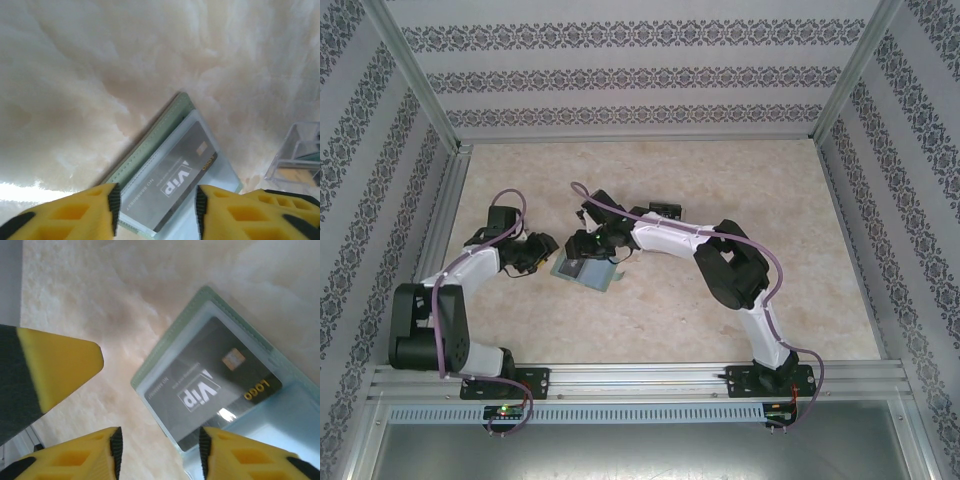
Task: Take the credit cards out of the card holder
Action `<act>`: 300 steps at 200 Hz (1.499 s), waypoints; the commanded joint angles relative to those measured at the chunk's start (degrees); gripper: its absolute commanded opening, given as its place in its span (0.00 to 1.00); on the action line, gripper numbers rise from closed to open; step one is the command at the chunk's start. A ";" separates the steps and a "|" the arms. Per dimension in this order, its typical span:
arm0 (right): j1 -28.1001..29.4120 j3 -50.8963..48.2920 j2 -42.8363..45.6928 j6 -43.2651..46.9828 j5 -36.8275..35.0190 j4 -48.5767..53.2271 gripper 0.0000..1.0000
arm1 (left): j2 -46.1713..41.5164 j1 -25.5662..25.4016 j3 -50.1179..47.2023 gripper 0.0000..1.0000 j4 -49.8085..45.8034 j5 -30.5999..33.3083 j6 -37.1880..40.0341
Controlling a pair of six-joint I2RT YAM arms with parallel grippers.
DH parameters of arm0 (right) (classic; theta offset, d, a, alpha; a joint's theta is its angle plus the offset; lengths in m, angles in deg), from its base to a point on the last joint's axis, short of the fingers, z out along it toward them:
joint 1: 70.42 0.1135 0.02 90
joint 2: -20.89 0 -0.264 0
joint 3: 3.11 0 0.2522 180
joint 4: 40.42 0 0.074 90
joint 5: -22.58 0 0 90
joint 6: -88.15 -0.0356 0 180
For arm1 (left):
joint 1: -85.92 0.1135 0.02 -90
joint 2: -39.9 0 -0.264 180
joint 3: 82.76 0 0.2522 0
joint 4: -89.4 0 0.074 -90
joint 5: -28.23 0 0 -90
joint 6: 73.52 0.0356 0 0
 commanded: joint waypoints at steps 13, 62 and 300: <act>-0.74 -4.25 3.23 -1.54 -1.14 -0.50 0.37 | 4.85 -0.24 -0.23 0.29 6.92 -6.20 -0.55; -1.01 -6.11 2.93 -3.77 -0.74 -2.01 0.29 | 11.40 -1.52 2.75 0.19 7.45 -4.29 0.85; -1.27 -16.56 10.26 -6.75 0.01 -3.79 0.25 | -2.03 -12.33 -5.25 0.19 4.84 -0.09 -8.29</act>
